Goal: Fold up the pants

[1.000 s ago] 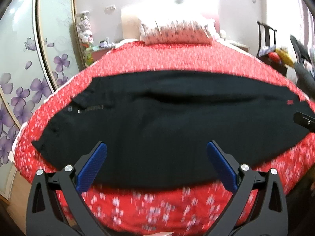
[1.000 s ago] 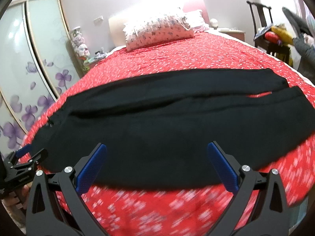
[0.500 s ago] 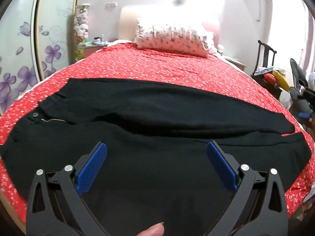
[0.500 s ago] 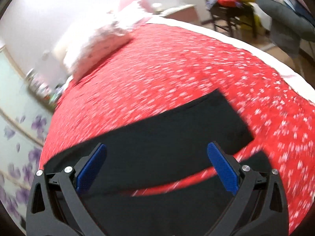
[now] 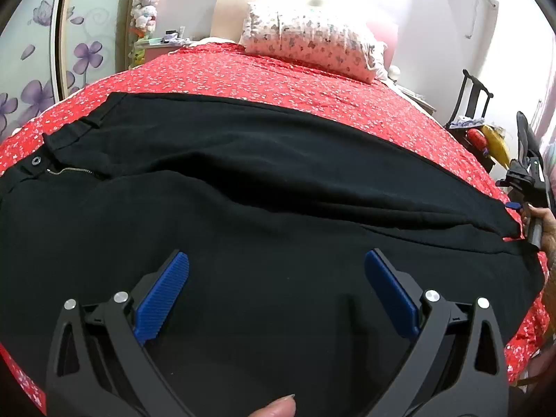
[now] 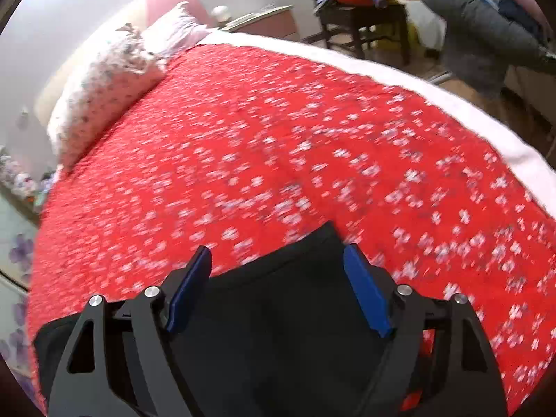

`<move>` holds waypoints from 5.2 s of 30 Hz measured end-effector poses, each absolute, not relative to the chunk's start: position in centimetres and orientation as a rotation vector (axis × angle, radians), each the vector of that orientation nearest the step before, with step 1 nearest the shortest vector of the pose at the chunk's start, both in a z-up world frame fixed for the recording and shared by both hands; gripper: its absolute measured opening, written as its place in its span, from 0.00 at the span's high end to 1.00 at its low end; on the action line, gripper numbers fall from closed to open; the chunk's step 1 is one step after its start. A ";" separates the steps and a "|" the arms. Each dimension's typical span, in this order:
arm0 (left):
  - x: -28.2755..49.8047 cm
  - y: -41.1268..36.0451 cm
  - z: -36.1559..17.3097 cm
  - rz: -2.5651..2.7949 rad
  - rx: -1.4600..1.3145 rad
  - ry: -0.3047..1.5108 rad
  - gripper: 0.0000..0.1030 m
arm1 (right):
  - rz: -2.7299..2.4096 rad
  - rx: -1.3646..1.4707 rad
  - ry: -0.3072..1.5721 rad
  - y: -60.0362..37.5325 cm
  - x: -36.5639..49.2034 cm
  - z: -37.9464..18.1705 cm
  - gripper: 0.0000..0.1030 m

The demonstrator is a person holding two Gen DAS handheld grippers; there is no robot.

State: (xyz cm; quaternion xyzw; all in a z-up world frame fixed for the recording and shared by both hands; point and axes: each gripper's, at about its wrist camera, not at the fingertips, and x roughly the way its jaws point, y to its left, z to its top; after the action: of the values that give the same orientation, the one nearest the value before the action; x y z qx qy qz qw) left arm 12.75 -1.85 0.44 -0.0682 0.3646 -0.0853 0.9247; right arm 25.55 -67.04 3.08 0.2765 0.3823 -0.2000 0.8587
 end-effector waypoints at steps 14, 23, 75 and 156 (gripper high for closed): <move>13.3 -2.0 0.4 -0.174 -0.136 0.774 0.02 | -0.512 0.481 0.877 -68.1 27.8 0.2 0.52; 13.4 -2.2 0.3 -0.187 -0.131 0.776 0.02 | -0.455 0.478 0.774 -67.3 25.6 2.5 0.77; 10.3 1.8 3.0 -0.282 -0.322 0.589 0.02 | -0.110 1.017 0.562 -59.0 -0.8 2.5 0.38; 39.1 9.6 2.8 0.091 -0.608 0.955 0.93 | -0.267 0.999 0.445 -56.9 -1.4 -1.8 0.95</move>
State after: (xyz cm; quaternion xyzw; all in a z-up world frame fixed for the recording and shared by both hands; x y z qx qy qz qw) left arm 39.12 9.63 2.84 -0.2881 0.4523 0.0431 0.8429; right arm -1.36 -56.89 -1.84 0.4734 0.2111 -0.1267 0.8457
